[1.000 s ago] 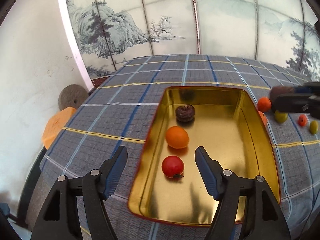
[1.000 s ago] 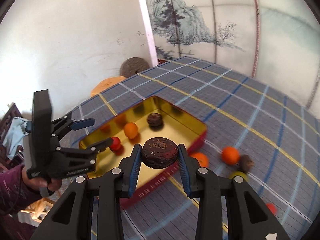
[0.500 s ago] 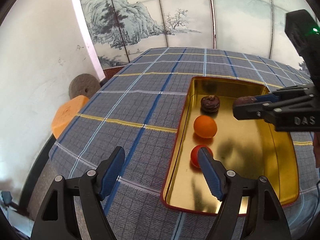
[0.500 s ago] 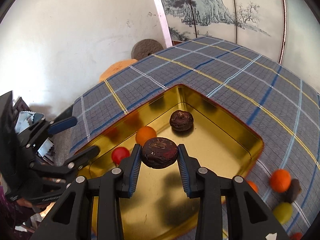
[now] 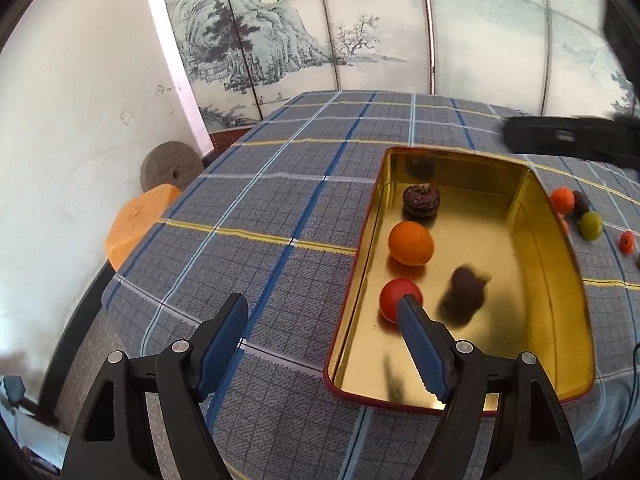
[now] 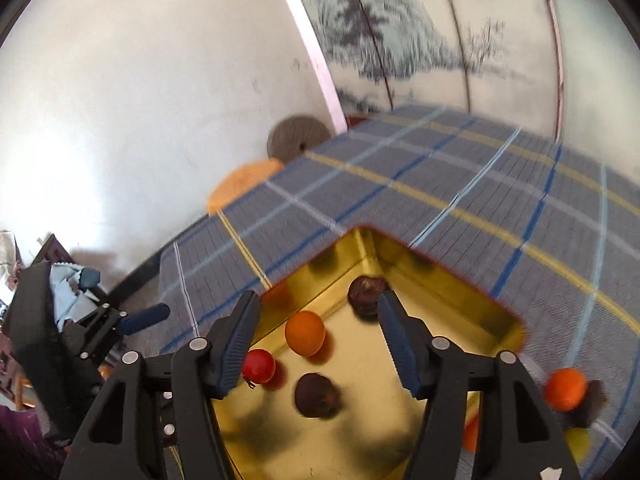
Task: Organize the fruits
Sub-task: 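Lower the brown fruit into the tray and open the right gripper, then grasp an orange tangerine beside the tray with the left gripper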
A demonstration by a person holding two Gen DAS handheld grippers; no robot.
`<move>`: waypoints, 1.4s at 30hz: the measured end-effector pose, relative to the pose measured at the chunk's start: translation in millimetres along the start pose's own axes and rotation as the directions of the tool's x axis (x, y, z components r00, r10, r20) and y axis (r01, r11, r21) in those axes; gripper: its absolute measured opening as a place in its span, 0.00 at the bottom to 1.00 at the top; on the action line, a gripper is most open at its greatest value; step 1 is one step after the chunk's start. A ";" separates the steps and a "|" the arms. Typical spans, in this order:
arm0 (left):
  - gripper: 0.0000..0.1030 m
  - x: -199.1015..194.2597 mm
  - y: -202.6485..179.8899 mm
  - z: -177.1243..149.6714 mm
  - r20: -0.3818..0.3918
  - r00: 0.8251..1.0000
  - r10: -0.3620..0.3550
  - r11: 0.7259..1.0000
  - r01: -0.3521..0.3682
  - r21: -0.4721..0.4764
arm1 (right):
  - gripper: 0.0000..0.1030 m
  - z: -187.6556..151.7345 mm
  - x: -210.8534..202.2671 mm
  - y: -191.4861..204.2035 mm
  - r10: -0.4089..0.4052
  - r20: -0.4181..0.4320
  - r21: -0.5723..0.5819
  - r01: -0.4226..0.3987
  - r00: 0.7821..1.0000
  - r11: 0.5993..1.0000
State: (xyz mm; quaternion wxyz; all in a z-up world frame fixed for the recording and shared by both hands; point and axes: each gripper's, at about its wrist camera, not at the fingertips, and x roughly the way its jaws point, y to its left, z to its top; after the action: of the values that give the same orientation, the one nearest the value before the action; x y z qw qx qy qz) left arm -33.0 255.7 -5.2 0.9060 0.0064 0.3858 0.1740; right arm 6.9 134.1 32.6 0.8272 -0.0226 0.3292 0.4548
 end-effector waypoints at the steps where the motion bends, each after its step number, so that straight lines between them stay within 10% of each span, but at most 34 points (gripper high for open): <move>1: 0.75 -4.1 -1.1 0.4 0.011 1.000 -0.010 1.000 0.010 0.005 | 0.61 -4.5 -14.2 -1.1 -0.021 0.021 -0.009 0.021 1.000 1.000; 7: 0.75 -35.5 -30.0 5.5 0.078 0.991 -0.111 0.988 0.101 0.114 | 0.68 -66.8 -112.4 -46.1 -0.224 0.086 0.058 0.219 0.971 0.974; 12: 0.75 -54.4 -77.5 17.7 0.075 0.969 -0.235 0.948 0.212 0.238 | 0.69 -142.6 -192.5 -105.9 -0.497 0.002 0.099 0.494 0.868 0.864; 17: 0.73 -61.9 -131.9 33.1 0.004 0.926 -0.379 0.860 0.350 0.371 | 0.69 -197.7 -248.4 -153.7 -0.587 -0.052 0.186 0.586 0.808 0.789; 20: 0.62 -62.2 -169.2 46.3 -0.044 0.900 -0.434 0.757 0.391 0.523 | 0.69 -219.3 -270.3 -175.5 -0.583 -0.056 0.253 0.576 0.811 0.777; 26: 0.55 -39.7 -246.3 67.0 -0.232 0.891 -0.389 0.388 0.387 0.836 | 0.73 -232.8 -281.5 -192.8 -0.547 0.000 0.309 0.520 0.837 0.796; 30: 0.55 -12.9 -268.6 81.1 -0.355 0.884 -0.304 0.235 0.430 0.871 | 0.74 -237.1 -281.1 -195.7 -0.522 0.024 0.338 0.484 0.853 0.807; 36: 0.55 32.9 -281.2 85.0 -0.447 0.888 -0.106 0.083 0.455 0.886 | 0.74 -251.9 -289.2 -214.8 -0.490 0.043 0.428 0.427 0.871 0.797; 42: 0.55 64.6 -287.7 85.1 -0.514 0.857 -0.030 0.045 0.515 0.856 | 0.79 -250.1 -301.0 -227.2 -0.492 0.081 0.477 0.400 0.866 0.783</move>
State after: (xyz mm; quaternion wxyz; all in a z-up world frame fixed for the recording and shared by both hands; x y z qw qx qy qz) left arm 157.4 16.5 -32.4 0.5928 0.4982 0.5520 -0.3093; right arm -61.1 -305.2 -52.5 0.9231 0.1353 0.3237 0.1574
